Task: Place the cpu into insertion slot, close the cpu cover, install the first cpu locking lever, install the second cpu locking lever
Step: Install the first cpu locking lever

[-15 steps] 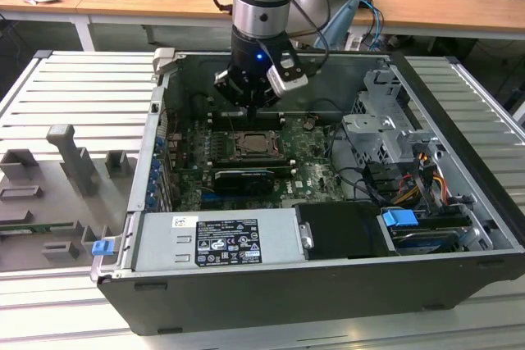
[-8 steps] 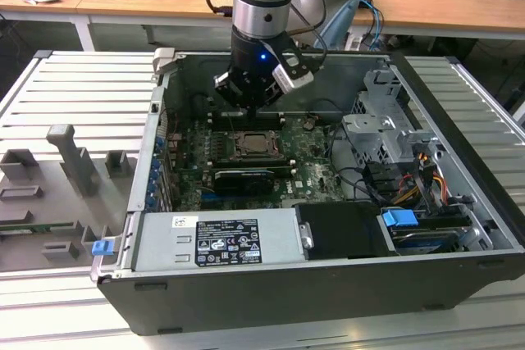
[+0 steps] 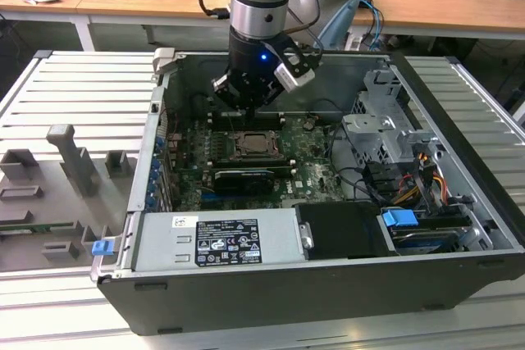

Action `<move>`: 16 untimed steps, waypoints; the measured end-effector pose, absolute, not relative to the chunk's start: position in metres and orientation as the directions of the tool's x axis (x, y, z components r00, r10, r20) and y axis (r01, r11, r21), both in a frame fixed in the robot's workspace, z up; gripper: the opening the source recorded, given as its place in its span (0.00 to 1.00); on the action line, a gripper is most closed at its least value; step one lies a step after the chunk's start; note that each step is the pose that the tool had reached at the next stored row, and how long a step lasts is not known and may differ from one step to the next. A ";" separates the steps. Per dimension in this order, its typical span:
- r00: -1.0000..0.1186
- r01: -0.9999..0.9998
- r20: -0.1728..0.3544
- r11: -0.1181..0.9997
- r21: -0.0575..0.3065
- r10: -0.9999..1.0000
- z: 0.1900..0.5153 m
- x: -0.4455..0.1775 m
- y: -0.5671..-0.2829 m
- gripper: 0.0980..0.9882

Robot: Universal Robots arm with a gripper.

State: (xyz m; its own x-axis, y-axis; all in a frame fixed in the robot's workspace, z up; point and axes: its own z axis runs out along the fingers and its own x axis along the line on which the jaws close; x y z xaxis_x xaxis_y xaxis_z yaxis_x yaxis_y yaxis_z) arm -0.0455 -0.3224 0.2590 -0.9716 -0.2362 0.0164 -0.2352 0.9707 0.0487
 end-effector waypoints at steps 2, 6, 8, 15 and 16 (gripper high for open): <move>-0.975 -0.220 0.017 0.974 0.049 -0.221 0.259 -0.047 -0.322 0.01; -0.986 -0.163 0.016 0.985 0.050 -0.164 0.258 -0.048 -0.322 0.01; -0.990 -0.141 0.016 0.989 0.050 -0.142 0.258 -0.048 -0.322 0.01; -0.992 -0.123 0.016 0.991 0.050 -0.124 0.263 -0.048 -0.322 0.01; -0.992 -0.123 0.016 0.991 0.050 -0.124 0.263 -0.048 -0.322 0.01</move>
State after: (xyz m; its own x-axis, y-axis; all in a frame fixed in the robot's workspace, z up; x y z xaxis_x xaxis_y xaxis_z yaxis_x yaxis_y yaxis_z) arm -0.0476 -0.3221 0.2627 -0.9922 -0.1238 0.0160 -0.1228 0.9911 0.0504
